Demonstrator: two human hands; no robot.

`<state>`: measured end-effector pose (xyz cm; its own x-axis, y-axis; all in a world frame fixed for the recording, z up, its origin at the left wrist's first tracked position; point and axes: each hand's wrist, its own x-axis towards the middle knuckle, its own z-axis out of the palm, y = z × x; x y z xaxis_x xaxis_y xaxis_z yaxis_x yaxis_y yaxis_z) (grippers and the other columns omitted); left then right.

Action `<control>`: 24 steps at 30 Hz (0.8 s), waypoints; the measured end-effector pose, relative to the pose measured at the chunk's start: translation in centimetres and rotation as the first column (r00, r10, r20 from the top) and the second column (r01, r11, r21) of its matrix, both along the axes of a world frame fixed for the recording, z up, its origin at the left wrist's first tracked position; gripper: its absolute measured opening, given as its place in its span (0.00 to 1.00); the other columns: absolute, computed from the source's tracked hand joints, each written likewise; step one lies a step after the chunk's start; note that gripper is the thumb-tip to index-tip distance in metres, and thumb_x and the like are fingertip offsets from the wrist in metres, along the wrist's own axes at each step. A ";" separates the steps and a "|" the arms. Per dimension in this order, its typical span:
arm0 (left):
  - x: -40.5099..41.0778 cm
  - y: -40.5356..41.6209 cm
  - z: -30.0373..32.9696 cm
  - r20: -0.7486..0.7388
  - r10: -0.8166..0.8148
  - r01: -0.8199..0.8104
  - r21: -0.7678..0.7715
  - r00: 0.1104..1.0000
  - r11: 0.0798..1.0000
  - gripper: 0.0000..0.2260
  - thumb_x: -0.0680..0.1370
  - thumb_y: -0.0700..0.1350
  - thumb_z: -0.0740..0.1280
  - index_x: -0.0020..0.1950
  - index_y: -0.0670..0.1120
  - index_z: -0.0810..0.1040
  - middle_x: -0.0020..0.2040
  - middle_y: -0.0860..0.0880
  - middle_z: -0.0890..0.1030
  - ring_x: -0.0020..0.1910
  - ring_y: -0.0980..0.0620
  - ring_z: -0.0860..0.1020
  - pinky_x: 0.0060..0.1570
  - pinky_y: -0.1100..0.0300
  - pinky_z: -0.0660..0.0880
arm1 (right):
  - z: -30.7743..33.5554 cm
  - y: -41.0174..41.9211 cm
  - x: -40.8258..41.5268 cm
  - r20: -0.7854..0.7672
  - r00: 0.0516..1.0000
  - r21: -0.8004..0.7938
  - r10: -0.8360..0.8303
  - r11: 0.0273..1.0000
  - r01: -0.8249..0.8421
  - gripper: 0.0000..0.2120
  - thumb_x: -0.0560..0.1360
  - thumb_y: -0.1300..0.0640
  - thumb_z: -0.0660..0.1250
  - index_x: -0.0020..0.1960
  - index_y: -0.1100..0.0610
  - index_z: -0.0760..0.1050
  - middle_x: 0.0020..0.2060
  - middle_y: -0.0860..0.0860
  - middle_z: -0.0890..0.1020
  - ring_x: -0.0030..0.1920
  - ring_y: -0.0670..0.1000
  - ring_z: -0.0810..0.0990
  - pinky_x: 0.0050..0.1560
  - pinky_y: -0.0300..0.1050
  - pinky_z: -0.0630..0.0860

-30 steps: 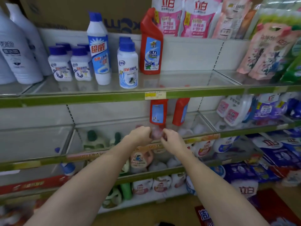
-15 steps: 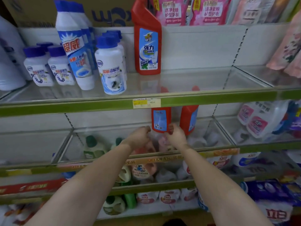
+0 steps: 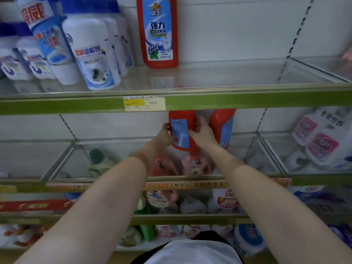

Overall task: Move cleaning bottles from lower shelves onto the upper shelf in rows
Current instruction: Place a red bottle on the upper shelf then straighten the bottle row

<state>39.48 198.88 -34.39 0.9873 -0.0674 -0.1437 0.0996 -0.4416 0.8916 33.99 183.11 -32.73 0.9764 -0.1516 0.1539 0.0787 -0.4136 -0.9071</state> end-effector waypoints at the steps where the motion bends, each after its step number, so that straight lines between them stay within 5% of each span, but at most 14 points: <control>1: 0.1 -0.2 -0.1 -0.020 0.022 -0.022 -0.036 1.000 0.999 0.30 0.73 0.24 0.69 0.73 0.34 0.62 0.67 0.34 0.73 0.61 0.42 0.75 0.60 0.51 0.72 | 0.1 0.0 0.2 -0.004 1.000 0.014 0.009 1.000 -0.009 0.27 0.77 0.60 0.71 0.74 0.57 0.67 0.64 0.52 0.78 0.61 0.49 0.76 0.64 0.47 0.73; 5: 1.2 -0.1 -1.5 -0.084 0.103 -0.104 -0.004 0.991 0.995 0.34 0.67 0.30 0.78 0.70 0.36 0.68 0.66 0.37 0.74 0.64 0.38 0.76 0.63 0.42 0.75 | 1.2 0.1 0.6 -0.068 0.997 0.053 0.038 0.998 -0.035 0.23 0.78 0.43 0.70 0.68 0.52 0.71 0.61 0.46 0.79 0.62 0.50 0.78 0.66 0.50 0.74; 8: 0.4 0.1 -1.7 -0.064 0.133 -0.130 0.046 0.989 0.990 0.34 0.65 0.32 0.79 0.68 0.37 0.69 0.65 0.40 0.73 0.63 0.40 0.76 0.62 0.43 0.76 | 2.2 0.6 0.2 -0.089 0.996 0.047 0.028 0.999 -0.024 0.31 0.75 0.30 0.63 0.70 0.49 0.71 0.64 0.48 0.78 0.63 0.51 0.78 0.68 0.53 0.74; 14: -3.1 0.3 -3.4 -0.170 0.095 -0.120 -0.146 0.981 0.982 0.28 0.71 0.34 0.77 0.58 0.47 0.61 0.59 0.45 0.75 0.58 0.45 0.75 0.60 0.46 0.76 | 3.1 1.4 -1.0 -0.154 0.988 0.005 0.009 1.000 -0.009 0.30 0.79 0.32 0.58 0.72 0.52 0.68 0.66 0.52 0.77 0.64 0.54 0.77 0.68 0.55 0.73; 17: -4.5 0.9 -3.5 -0.164 0.122 -0.152 -0.188 0.979 0.970 0.29 0.70 0.32 0.76 0.62 0.47 0.64 0.55 0.48 0.76 0.55 0.48 0.76 0.56 0.49 0.78 | 3.4 1.8 -1.9 -0.198 0.980 0.017 0.027 1.000 -0.024 0.30 0.80 0.32 0.56 0.72 0.52 0.68 0.67 0.51 0.77 0.65 0.54 0.77 0.69 0.55 0.72; 21: -5.1 2.6 -3.9 -0.220 0.119 -0.161 -0.184 0.968 0.970 0.45 0.54 0.44 0.83 0.68 0.56 0.68 0.60 0.50 0.78 0.60 0.46 0.78 0.58 0.43 0.79 | 4.0 3.1 -4.7 -0.225 0.968 0.075 0.109 0.993 -0.094 0.30 0.75 0.31 0.65 0.70 0.48 0.67 0.64 0.47 0.78 0.64 0.51 0.78 0.68 0.53 0.73; 24: -4.1 4.4 -5.9 -0.228 0.060 -0.106 -0.194 0.972 0.975 0.44 0.50 0.44 0.84 0.64 0.54 0.71 0.57 0.49 0.82 0.57 0.44 0.81 0.56 0.43 0.80 | 3.9 4.3 -6.6 -0.176 0.981 0.023 0.076 0.997 -0.073 0.26 0.74 0.33 0.69 0.65 0.47 0.70 0.59 0.44 0.80 0.62 0.48 0.78 0.67 0.50 0.74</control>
